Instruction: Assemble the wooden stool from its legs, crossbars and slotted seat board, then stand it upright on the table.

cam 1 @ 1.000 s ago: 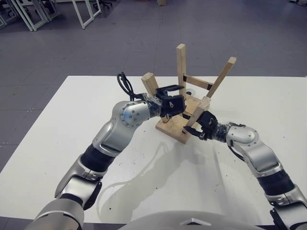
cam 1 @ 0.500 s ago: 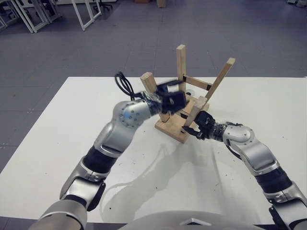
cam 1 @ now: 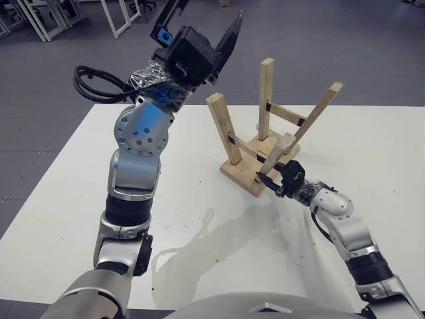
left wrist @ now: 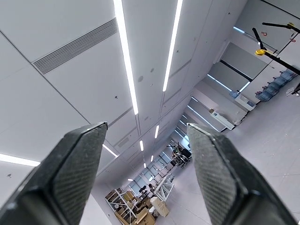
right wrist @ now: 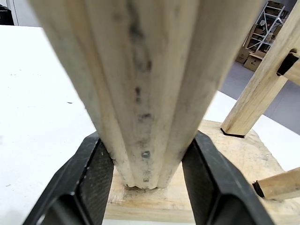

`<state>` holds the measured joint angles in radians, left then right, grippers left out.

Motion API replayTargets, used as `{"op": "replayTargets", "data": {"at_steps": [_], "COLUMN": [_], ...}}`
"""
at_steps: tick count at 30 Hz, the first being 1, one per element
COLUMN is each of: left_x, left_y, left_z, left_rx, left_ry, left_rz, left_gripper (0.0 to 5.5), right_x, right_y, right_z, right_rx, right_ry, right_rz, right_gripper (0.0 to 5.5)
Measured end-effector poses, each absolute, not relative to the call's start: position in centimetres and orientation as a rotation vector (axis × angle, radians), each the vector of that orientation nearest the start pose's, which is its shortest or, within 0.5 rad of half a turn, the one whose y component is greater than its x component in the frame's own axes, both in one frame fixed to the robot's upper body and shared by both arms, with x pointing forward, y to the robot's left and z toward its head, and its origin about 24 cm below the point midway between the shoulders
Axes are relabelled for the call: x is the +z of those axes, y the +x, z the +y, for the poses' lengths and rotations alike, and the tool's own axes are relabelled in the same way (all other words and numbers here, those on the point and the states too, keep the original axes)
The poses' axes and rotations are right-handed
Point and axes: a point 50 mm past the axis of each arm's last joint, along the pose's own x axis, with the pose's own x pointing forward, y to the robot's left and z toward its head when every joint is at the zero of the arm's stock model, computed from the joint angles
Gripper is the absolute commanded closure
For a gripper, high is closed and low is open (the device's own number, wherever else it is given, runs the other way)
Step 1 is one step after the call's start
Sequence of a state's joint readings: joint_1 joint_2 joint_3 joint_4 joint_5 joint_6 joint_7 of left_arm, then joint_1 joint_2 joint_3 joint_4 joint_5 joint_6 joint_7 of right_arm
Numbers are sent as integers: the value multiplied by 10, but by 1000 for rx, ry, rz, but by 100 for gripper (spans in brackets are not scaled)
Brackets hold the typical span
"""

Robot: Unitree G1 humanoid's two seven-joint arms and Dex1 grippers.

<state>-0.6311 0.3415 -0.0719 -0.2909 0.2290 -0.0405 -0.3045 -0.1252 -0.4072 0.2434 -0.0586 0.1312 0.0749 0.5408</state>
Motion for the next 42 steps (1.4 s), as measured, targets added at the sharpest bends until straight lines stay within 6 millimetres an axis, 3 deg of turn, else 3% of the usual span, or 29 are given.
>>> {"op": "replayTargets", "data": {"at_steps": [4, 7, 9, 12, 14, 16, 20, 24, 29, 33, 37, 42], "left_x": [265, 261, 257, 258, 262, 265, 275, 292, 298, 310, 309, 304], "left_y": [282, 282, 283, 282, 282, 282, 279, 272, 275, 274, 279, 285], "left_z": [115, 116, 117, 124, 135, 140, 134, 116, 125, 119, 114, 113], "left_rx": [-372, -369, -367, -331, -268, -239, -299, -540, -575, -621, -634, -643], "left_ry": [679, 673, 670, 665, 662, 661, 554, 313, 200, 141, 103, 75], "left_rz": [-854, -830, -814, -814, -825, -832, -833, -758, -657, -659, -624, -579], "left_gripper": [236, 236, 236, 236, 236, 236, 236, 236, 236, 236, 236, 236], "right_x": [70, 75, 76, 73, 81, 87, 87, 91, 103, 110, 125, 134], "right_y": [255, 249, 244, 235, 240, 252, 268, 269, 264, 263, 262, 260], "right_z": [-132, -132, -141, -169, -185, -186, -165, -130, -94, -79, -63, -64], "right_rx": [801, 804, 804, 769, 701, 652, 657, 736, 861, 925, 1004, 1012], "right_ry": [-330, -328, -362, -442, -470, -460, -416, -348, -269, -191, -25, 59], "right_rz": [46, 109, 182, 331, 343, 311, 264, 207, 130, 84, -5, -32], "right_gripper": [241, 241, 241, 241, 241, 241, 241, 241, 241, 241, 241, 241]}}
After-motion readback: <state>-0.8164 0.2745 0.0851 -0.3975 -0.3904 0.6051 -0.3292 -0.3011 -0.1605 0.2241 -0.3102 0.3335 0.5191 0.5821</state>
